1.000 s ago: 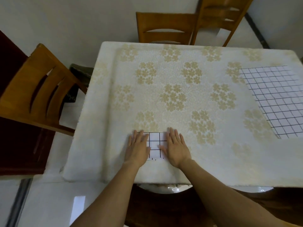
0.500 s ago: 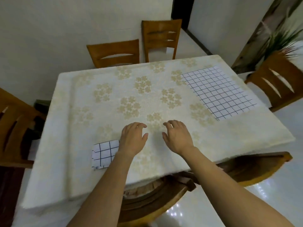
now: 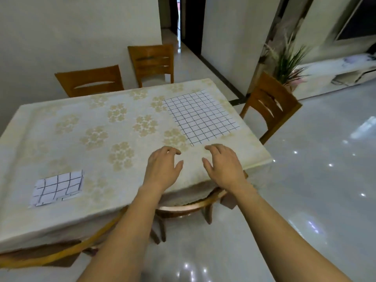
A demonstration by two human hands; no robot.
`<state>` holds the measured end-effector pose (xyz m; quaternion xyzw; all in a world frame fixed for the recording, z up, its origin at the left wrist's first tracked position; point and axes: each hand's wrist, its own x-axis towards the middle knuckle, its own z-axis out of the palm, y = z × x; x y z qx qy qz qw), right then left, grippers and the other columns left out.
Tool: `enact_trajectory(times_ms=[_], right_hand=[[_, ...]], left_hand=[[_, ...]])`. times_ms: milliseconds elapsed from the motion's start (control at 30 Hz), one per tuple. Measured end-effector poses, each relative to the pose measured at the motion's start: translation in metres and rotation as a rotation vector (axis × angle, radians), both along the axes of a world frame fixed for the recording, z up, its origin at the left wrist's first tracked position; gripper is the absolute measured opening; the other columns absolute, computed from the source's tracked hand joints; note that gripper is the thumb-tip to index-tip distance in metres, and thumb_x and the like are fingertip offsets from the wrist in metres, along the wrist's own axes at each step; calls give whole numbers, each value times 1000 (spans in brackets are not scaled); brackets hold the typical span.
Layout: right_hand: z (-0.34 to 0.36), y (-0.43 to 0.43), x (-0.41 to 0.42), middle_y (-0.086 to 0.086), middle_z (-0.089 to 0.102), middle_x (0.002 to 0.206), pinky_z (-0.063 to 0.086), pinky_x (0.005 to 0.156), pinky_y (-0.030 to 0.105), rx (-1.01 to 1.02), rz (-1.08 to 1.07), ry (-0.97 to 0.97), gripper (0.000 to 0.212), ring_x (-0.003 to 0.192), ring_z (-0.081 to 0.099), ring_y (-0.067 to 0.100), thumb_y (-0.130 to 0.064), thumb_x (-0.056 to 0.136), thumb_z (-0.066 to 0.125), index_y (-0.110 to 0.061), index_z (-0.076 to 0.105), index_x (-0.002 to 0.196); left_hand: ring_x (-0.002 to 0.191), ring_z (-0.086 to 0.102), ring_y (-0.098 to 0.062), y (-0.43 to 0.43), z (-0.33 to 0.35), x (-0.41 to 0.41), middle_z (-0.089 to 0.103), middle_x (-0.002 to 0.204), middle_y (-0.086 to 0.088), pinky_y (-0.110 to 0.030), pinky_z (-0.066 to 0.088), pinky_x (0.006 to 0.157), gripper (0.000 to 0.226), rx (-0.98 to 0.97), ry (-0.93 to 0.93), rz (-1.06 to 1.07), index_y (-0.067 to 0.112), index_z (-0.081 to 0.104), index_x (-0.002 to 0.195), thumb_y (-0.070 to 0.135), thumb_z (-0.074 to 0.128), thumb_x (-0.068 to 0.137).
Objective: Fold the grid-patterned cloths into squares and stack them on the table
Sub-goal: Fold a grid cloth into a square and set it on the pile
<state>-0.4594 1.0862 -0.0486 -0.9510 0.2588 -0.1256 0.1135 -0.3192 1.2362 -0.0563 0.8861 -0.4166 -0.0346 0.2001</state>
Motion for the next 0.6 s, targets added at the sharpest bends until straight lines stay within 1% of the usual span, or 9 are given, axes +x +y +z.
enact_trajectory(times_ms=[133, 367, 500, 600], right_hand=[[8, -52, -29, 6, 56, 137, 38, 110, 41, 6, -25, -35, 45, 126, 51, 26, -40, 99, 48, -17, 53, 137], [9, -141, -29, 3, 54, 139, 38, 109, 39, -3, 21, -18, 44, 126, 50, 24, -40, 99, 49, -22, 52, 138], [12, -217, -35, -1, 53, 142, 44, 106, 41, -4, -6, 81, 43, 127, 52, 22, -45, 97, 51, -29, 51, 137], [23, -277, -46, -3, 50, 144, 43, 108, 41, 3, 2, 176, 43, 129, 50, 21, -45, 98, 51, -30, 49, 138]], left_hand=[[124, 52, -22, -38, 7, -26, 57, 134, 1, -39, 36, 111, 35, 8, -23, 6, 25, 60, 128, 41, 52, 98], [127, 51, -23, -131, -2, -27, 57, 135, 1, -41, 36, 111, 37, 28, -44, 37, 26, 60, 128, 43, 55, 96], [125, 52, -26, -219, -16, -25, 58, 132, -2, -43, 37, 109, 37, 1, 45, 51, 24, 59, 129, 42, 57, 96], [124, 53, -26, -291, -17, -42, 58, 134, -2, -42, 38, 108, 39, -12, 133, 8, 25, 58, 130, 44, 56, 96]])
